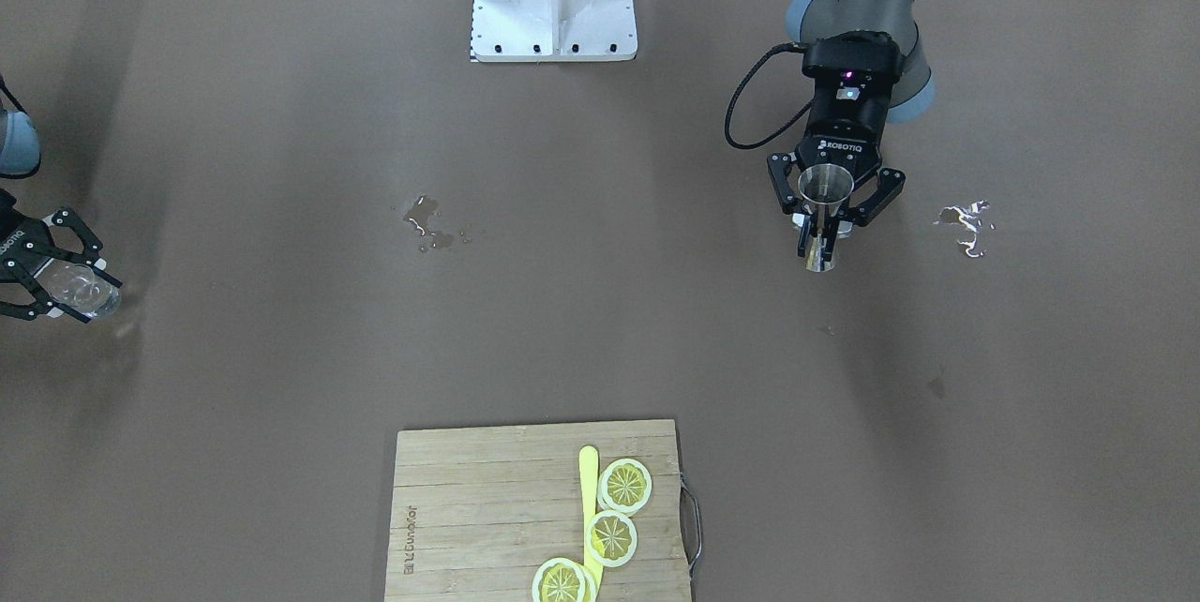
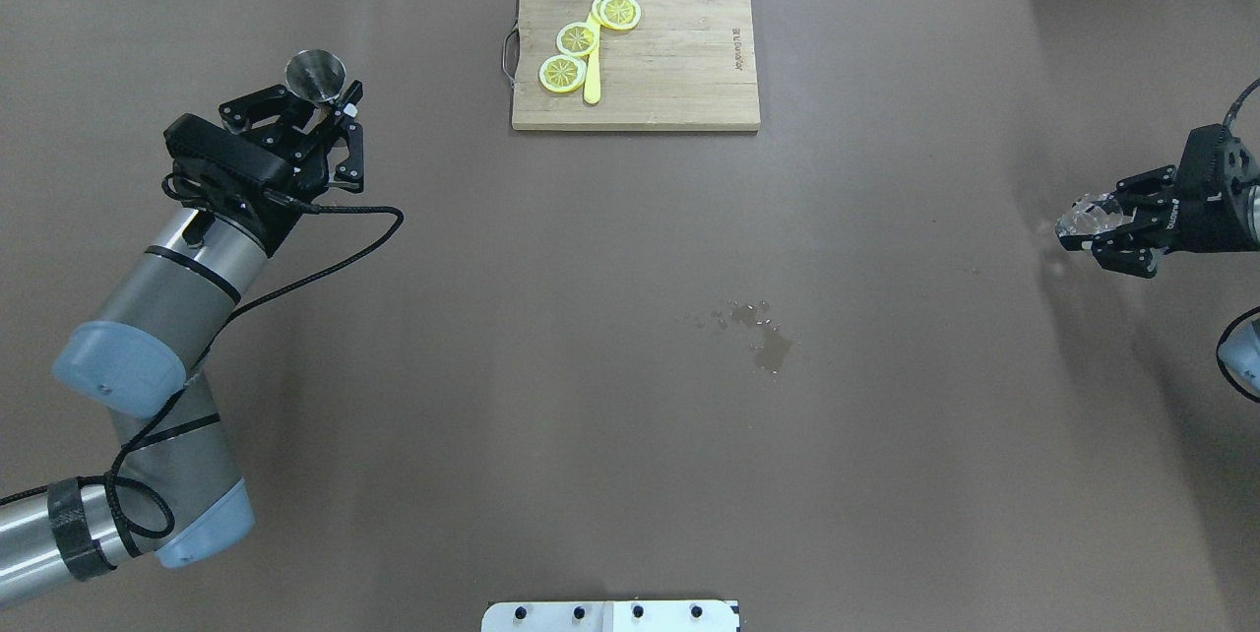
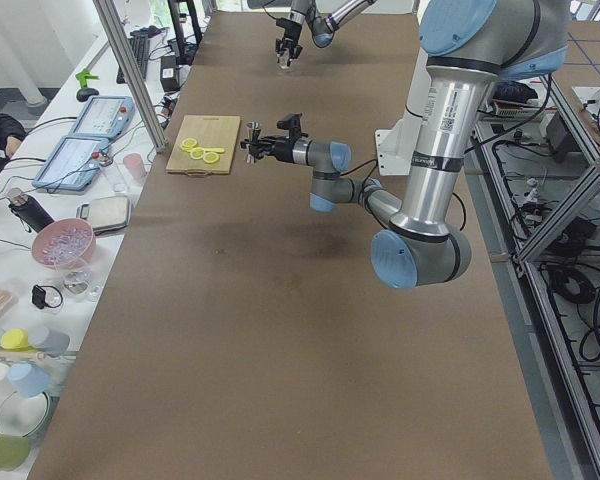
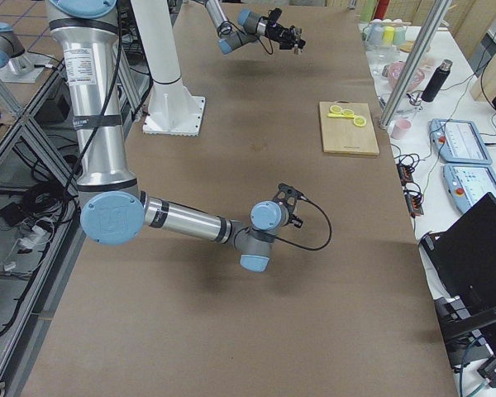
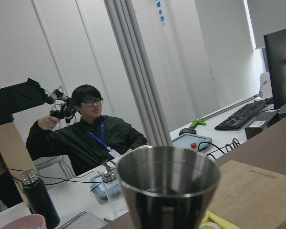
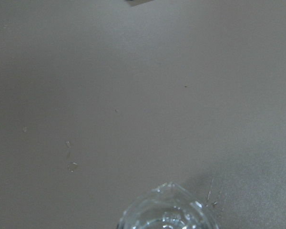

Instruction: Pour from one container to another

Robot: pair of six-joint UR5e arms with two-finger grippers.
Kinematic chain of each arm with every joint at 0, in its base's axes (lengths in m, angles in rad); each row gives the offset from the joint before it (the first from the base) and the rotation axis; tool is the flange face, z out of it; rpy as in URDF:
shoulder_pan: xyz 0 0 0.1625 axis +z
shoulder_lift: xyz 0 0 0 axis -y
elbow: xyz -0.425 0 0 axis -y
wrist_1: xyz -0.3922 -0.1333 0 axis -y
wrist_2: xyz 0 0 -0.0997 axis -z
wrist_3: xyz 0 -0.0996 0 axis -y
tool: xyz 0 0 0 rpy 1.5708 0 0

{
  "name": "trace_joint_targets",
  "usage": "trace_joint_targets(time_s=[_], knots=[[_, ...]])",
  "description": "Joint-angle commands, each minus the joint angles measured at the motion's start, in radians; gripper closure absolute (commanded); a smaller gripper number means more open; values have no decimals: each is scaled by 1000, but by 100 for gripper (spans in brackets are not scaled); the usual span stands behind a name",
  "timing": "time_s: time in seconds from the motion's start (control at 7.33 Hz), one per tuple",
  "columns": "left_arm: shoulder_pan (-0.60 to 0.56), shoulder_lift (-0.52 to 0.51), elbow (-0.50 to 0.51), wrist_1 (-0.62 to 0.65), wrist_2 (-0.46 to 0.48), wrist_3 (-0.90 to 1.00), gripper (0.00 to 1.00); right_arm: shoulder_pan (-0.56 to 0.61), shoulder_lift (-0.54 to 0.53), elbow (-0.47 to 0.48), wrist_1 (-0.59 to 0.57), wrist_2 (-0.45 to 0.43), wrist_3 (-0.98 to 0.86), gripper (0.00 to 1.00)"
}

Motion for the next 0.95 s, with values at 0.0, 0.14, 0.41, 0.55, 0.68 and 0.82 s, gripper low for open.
trace_joint_targets(time_s=[0.0, 0.14, 0.41, 0.55, 0.68, 0.82], knots=[[18, 41, 2, 54, 70, -142, 100, 0, -4, -7, 3, 7, -1, 100], [26, 53, 2, 56, 93, -206, 100, -3, -5, -10, 3, 6, -2, 100], [28, 61, 0, 178, 169, -354, 100, -6, -10, -39, 24, 6, -4, 100], [29, 61, 5, 229, 186, -415, 100, -14, -7, -63, 45, 7, -2, 100], [29, 63, 17, 317, 225, -516, 100, -16, -7, -65, 50, 6, -2, 100], [28, 64, 46, 378, 231, -611, 100, -17, -7, -64, 52, 6, -1, 100]])
